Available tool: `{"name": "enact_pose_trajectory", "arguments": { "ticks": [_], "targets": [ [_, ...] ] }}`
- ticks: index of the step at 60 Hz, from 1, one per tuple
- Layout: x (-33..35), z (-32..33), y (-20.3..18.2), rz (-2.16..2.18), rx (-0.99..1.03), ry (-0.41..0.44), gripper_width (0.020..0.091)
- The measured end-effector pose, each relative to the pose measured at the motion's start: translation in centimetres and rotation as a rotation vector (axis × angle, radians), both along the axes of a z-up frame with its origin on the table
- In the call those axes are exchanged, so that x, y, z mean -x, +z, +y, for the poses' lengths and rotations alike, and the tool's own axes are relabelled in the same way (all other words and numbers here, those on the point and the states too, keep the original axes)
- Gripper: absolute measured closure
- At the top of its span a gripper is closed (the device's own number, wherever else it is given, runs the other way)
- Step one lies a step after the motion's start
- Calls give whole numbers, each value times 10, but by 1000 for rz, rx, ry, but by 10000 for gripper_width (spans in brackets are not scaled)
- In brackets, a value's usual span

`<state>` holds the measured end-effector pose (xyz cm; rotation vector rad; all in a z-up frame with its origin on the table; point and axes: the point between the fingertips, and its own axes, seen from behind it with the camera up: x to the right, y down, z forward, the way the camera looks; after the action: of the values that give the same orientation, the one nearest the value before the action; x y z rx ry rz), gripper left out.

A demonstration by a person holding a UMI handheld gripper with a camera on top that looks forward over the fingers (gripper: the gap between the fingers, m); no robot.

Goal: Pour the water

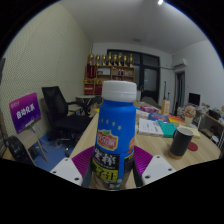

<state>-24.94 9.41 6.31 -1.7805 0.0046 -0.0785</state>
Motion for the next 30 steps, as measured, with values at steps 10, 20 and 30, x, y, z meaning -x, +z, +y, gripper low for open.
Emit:
{"name": "enact_pose_trajectory", "arguments": {
  "ticks": [10,20,30],
  "targets": [
    [3,9,-5,11,64,51,568],
    [1,33,78,366,15,124,578],
    [-59,55,143,1275,22,91,581]
  ]
}}
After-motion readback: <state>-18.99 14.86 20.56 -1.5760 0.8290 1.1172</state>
